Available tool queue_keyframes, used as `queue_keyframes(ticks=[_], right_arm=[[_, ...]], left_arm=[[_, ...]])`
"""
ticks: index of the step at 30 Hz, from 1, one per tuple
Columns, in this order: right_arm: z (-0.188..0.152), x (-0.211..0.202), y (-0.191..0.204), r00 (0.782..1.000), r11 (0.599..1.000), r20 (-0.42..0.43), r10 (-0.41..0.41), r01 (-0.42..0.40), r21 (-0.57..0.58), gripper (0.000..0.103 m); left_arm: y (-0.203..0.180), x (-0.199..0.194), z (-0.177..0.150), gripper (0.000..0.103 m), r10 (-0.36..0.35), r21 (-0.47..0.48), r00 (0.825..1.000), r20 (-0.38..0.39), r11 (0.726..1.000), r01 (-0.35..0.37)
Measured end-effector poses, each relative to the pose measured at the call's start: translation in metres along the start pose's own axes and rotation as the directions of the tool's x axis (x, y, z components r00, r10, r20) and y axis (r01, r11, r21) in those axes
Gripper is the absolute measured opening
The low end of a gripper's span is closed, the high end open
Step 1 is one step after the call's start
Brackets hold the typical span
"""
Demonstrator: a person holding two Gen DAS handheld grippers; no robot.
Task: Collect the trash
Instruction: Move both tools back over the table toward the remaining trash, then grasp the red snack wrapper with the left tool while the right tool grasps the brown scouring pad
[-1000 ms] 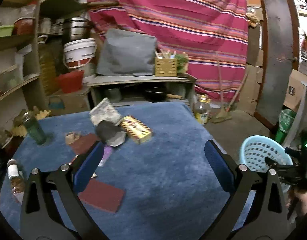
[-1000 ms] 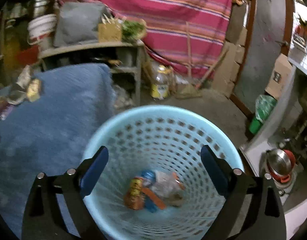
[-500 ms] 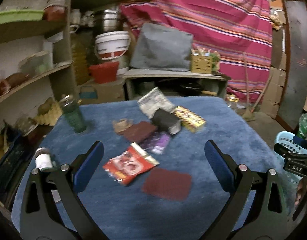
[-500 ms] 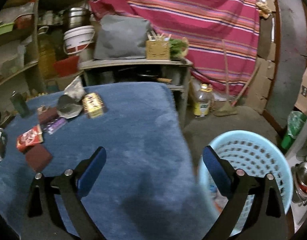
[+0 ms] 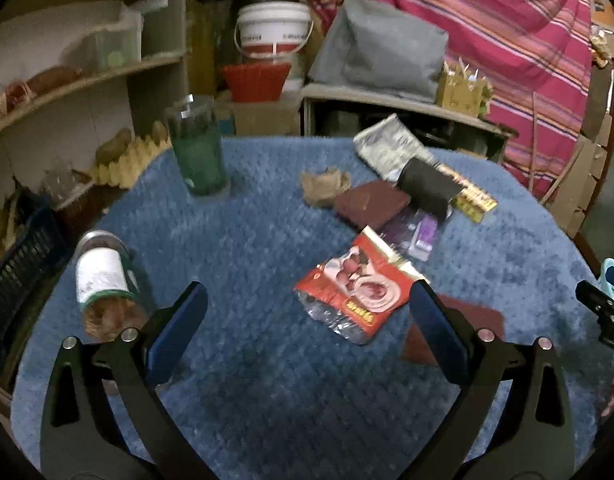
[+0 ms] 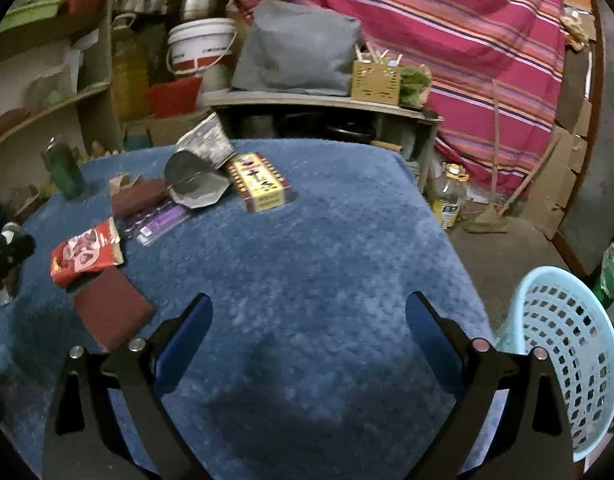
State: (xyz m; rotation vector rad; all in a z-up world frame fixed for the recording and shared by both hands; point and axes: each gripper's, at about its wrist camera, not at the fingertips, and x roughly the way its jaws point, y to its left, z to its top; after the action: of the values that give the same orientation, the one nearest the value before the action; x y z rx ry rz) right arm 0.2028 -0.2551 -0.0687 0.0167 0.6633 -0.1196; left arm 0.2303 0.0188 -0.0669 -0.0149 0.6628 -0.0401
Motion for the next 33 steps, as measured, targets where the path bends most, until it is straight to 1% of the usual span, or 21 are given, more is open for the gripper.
queue_keyframes(ticks=[4,8,10,12,13,14,15,17,18,21,22,23,26,29,33], right_arm=[[0.0,0.011,0.011,1.0,0.999,-0.025,0.013,-0.014,-0.03,0.095],[0.001,0.021,0.02,0.999,0.998,-0.047,0.017,-0.019,-0.056,0.095],[0.003,0.024,0.023,0.998,0.998,-0.053,0.018,-0.021,-0.061,0.095],[0.004,0.027,0.024,0.998,0.998,-0.057,0.022,-0.025,-0.061,0.095],[0.005,0.029,0.024,0.998,0.998,-0.058,0.024,-0.027,-0.06,0.095],[0.006,0.031,0.024,0.998,0.998,-0.059,0.025,-0.028,-0.059,0.095],[0.006,0.032,0.024,0.998,0.998,-0.063,0.027,-0.03,-0.057,0.095],[0.007,0.036,0.023,0.997,0.998,-0.075,0.03,-0.034,-0.051,0.095],[0.006,0.037,0.024,0.997,0.998,-0.078,0.03,-0.034,-0.05,0.095],[0.007,0.037,0.025,0.997,0.998,-0.078,0.03,-0.034,-0.058,0.095],[0.008,0.036,0.027,0.997,0.997,-0.074,0.028,-0.033,-0.063,0.095],[0.009,0.035,0.028,0.997,0.997,-0.07,0.027,-0.032,-0.068,0.095],[0.012,0.029,0.035,0.998,0.996,-0.055,0.033,-0.038,-0.081,0.095],[0.014,0.023,0.046,0.997,0.994,-0.045,0.058,-0.062,-0.093,0.095],[0.013,0.02,0.069,0.994,0.986,-0.062,0.095,-0.103,-0.129,0.098]], left_arm=[[0.003,0.024,0.001,0.097,0.001,-0.007,0.999,-0.046,1.0,-0.001],[0.004,0.046,0.007,0.097,-0.038,-0.016,0.995,-0.097,0.999,0.036],[0.002,0.06,0.008,0.097,-0.049,-0.001,0.99,-0.135,0.999,0.049],[0.0,0.073,0.008,0.09,-0.068,0.011,0.981,-0.181,0.997,0.071],[-0.002,0.077,0.008,0.082,-0.084,0.015,0.976,-0.2,0.996,0.089],[-0.004,0.081,0.008,0.075,-0.1,0.021,0.971,-0.219,0.994,0.107],[-0.007,0.083,0.007,0.073,-0.111,0.034,0.967,-0.23,0.992,0.122],[-0.012,0.08,0.007,0.057,-0.137,0.056,0.966,-0.218,0.987,0.152],[-0.013,0.079,0.007,0.055,-0.138,0.063,0.967,-0.216,0.986,0.155],[-0.016,0.074,0.007,0.028,-0.16,0.075,0.966,-0.202,0.981,0.178],[-0.016,0.071,0.007,0.021,-0.156,0.077,0.968,-0.195,0.982,0.173],[-0.015,0.069,0.007,0.017,-0.152,0.073,0.97,-0.189,0.983,0.168],[-0.006,0.061,0.007,0.013,-0.162,0.039,0.971,-0.174,0.984,0.171],[0.003,0.048,0.006,0.007,-0.134,0.034,0.98,-0.145,0.99,0.14],[0.02,0.022,0.008,0.006,-0.119,0.019,0.989,-0.093,0.992,0.121]])
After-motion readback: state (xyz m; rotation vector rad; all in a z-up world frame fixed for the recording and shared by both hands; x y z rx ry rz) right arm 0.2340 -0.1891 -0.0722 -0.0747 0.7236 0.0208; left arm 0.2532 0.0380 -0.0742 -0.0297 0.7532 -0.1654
